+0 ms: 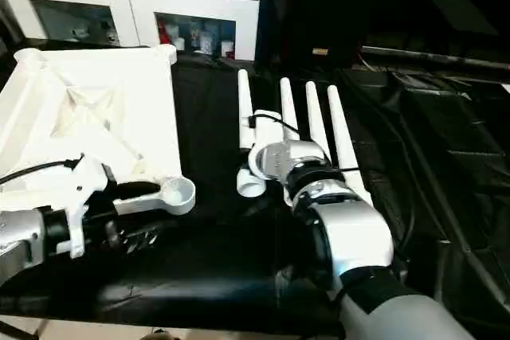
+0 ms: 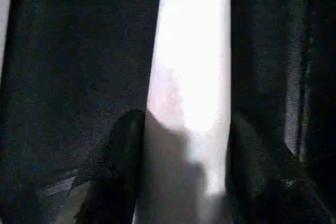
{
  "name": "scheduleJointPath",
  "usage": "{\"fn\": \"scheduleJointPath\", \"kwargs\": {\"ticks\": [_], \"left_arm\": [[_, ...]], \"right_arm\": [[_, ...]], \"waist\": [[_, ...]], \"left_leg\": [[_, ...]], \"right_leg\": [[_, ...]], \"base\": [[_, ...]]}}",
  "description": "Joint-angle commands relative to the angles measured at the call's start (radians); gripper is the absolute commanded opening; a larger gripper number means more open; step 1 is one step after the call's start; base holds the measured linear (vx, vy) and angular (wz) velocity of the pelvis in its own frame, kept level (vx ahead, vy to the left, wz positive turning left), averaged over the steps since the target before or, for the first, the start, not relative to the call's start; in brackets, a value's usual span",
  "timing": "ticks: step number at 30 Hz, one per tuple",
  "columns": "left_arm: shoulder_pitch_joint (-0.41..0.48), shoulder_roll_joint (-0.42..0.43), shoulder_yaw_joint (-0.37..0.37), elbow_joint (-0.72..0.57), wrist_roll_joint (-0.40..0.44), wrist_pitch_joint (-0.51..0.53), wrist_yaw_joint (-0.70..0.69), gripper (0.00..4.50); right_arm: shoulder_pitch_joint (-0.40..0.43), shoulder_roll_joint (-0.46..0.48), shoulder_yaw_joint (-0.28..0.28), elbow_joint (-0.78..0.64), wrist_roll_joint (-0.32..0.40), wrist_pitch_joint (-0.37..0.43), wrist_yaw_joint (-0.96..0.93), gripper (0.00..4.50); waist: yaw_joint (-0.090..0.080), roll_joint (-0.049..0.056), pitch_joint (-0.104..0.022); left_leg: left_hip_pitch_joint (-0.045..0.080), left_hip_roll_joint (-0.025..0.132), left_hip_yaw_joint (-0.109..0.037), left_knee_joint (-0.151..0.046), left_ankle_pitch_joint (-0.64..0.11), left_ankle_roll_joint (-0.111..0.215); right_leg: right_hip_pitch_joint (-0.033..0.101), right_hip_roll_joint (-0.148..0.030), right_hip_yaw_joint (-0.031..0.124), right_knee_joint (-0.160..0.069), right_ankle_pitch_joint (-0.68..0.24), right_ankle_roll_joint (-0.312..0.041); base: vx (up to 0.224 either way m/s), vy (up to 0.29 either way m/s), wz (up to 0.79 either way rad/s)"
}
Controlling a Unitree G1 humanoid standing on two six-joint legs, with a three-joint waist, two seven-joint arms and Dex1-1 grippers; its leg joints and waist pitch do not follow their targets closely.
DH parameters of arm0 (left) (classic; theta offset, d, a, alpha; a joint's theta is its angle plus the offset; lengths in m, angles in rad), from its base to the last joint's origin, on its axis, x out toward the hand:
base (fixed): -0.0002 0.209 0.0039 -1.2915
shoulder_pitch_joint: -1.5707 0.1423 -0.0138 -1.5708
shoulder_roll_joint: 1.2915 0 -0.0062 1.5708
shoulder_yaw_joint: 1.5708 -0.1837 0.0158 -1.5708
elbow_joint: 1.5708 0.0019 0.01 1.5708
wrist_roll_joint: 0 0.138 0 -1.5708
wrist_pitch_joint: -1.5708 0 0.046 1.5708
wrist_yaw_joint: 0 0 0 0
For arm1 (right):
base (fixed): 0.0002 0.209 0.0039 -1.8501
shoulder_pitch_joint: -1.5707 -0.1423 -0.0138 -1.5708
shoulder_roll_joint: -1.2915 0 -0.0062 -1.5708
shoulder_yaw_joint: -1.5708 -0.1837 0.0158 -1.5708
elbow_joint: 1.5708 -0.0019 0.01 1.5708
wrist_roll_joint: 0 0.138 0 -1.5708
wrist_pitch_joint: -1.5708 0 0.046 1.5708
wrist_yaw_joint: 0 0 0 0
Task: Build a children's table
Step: Pick table leg
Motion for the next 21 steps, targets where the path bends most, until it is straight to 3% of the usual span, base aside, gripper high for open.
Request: {"fn": "scheduleJointPath", "kwargs": {"ticks": [1, 4, 5, 8, 10, 11, 13, 14, 15, 16, 17, 18, 19, 20, 21], "left_arm": [[-0.018, -0.015, 0.019, 0.017, -0.011, -0.005, 0.022, 4.50], [-0.047, -0.082, 0.053, 0.042, -0.048, -0.003, 0.067, 4.50], [-0.067, -0.109, 0.070, 0.058, -0.054, -0.007, 0.099, 4.50], [-0.145, -0.192, 0.133, 0.108, -0.088, -0.020, 0.189, 4.50], [-0.194, -0.229, 0.165, 0.134, -0.107, -0.021, 0.238, 4.50], [-0.246, -0.253, 0.186, 0.166, -0.102, -0.023, 0.288, 4.50], [-0.357, -0.279, 0.215, 0.234, -0.120, 0.020, 0.342, 4.50], [-0.397, -0.289, 0.227, 0.257, -0.141, 0.052, 0.356, 4.50], [-0.434, -0.299, 0.239, 0.281, -0.163, 0.081, 0.369, 4.50], [-0.456, -0.305, 0.245, 0.295, -0.176, 0.097, 0.379, 4.50], [-0.487, -0.314, 0.250, 0.321, -0.184, 0.117, 0.395, 4.50], [-0.541, -0.339, 0.270, 0.366, -0.215, 0.159, 0.425, 4.50], [-0.541, -0.339, 0.270, 0.366, -0.215, 0.159, 0.425, 4.50], [-0.568, -0.355, 0.286, 0.390, -0.242, 0.195, 0.446, 4.50], [-0.568, -0.355, 0.286, 0.390, -0.242, 0.195, 0.446, 4.50]], "right_arm": [[-0.003, -0.017, -0.014, -0.004, 0.009, -0.008, 0.016, 2.00], [-0.010, -0.035, -0.027, -0.029, 0.019, -0.083, 0.068, 1.96], [-0.006, -0.039, -0.017, -0.050, 0.008, -0.161, 0.107, 1.96], [0.010, -0.048, -0.004, -0.117, 0.013, -0.278, 0.249, 1.95], [0.019, -0.057, -0.014, -0.151, 0.039, -0.270, 0.317, 1.95], [0.037, -0.068, -0.021, -0.201, 0.070, -0.258, 0.400, 1.94], [0.099, -0.090, -0.006, -0.352, 0.126, -0.216, 0.578, 1.94], [0.133, -0.100, 0.011, -0.425, 0.145, -0.193, 0.639, 1.94], [0.164, -0.109, 0.028, -0.488, 0.160, -0.172, 0.683, 1.94], [0.181, -0.114, 0.039, -0.521, 0.167, -0.166, 0.710, 1.94], [0.207, -0.125, 0.053, -0.568, 0.179, -0.157, 0.743, 1.93], [0.242, -0.140, 0.064, -0.623, 0.199, -0.161, 0.795, 1.93], [0.242, -0.140, 0.064, -0.623, 0.199, -0.161, 0.795, 1.93], [0.255, -0.146, 0.062, -0.653, 0.218, -0.145, 0.813, 1.93], [0.255, -0.146, 0.062, -0.653, 0.218, -0.145, 0.813, 1.93]], "waist": [[-0.002, 0.019, -0.064], [0.000, 0.016, -0.066], [0.001, 0.009, -0.068], [0.003, 0.006, -0.068], [0.006, 0.007, -0.070], [0.005, -0.002, -0.068], [0.015, 0.006, -0.072], [0.015, 0.003, -0.073], [0.019, 0.011, -0.073], [0.023, 0.002, -0.076], [0.027, 0.001, -0.078], [0.030, 0.010, -0.076], [0.032, 0.012, -0.076], [0.033, 0.004, -0.075], [0.038, 0.007, -0.077]], "left_leg": [[0.020, 0.051, -0.016, -0.078, -0.224, -0.082], [0.017, 0.053, -0.014, -0.075, -0.196, -0.074], [0.017, 0.053, -0.013, -0.073, -0.187, -0.067], [0.013, 0.053, -0.013, -0.071, -0.165, -0.047], [0.017, 0.054, -0.013, -0.068, -0.141, -0.027], [0.015, 0.052, -0.012, -0.069, -0.140, -0.014], [0.021, 0.054, -0.014, -0.066, -0.134, 0.003], [0.018, 0.055, -0.018, -0.067, -0.107, 0.013], [0.019, 0.056, -0.019, -0.068, -0.101, 0.011], [0.023, 0.054, -0.018, -0.062, -0.080, 0.012], [0.021, 0.055, -0.019, -0.062, -0.070, 0.012], [0.022, 0.051, -0.015, -0.060, -0.079, 0.013], [0.020, 0.049, -0.015, -0.058, -0.079, 0.008], [0.018, 0.048, -0.016, -0.061, -0.098, 0.005], [0.021, 0.051, -0.018, -0.060, -0.105, 0.002]], "right_leg": [[0.044, -0.087, 0.059, -0.067, -0.112, -0.153], [0.046, -0.089, 0.058, -0.065, -0.078, -0.161], [0.048, -0.088, 0.058, -0.065, -0.063, -0.165], [0.052, -0.090, 0.058, -0.063, -0.043, -0.170], [0.053, -0.089, 0.058, -0.062, -0.009, -0.180], [0.058, -0.085, 0.056, -0.065, -0.002, -0.182], [0.059, -0.085, 0.057, -0.062, 0.023, -0.167], [0.061, -0.084, 0.054, -0.058, 0.059, -0.171], [0.061, -0.084, 0.053, -0.058, 0.069, -0.173], [0.060, -0.082, 0.053, -0.055, 0.105, -0.181], [0.062, -0.085, 0.052, -0.053, 0.115, -0.192], [0.059, -0.083, 0.053, -0.059, 0.108, -0.201], [0.062, -0.084, 0.054, -0.057, 0.112, -0.202], [0.066, -0.086, 0.052, -0.061, 0.082, -0.213], [0.065, -0.091, 0.052, -0.062, 0.065, -0.216]], "base": [[0.000, 0.000, 0.00], [0.000, 0.000, 0.00], [0.000, 0.000, 0.00], [0.000, 0.000, 0.00], [0.000, 0.000, 0.00], [0.000, 0.000, 0.00], [0.000, 0.000, 0.00], [0.000, 0.000, 0.00], [0.000, 0.000, 0.00], [0.000, 0.000, 0.00], [0.000, 0.000, 0.00], [0.000, 0.000, 0.00], [0.000, 0.000, 0.00], [0.000, 0.000, 0.00], [0.000, 0.000, 0.00]]}}
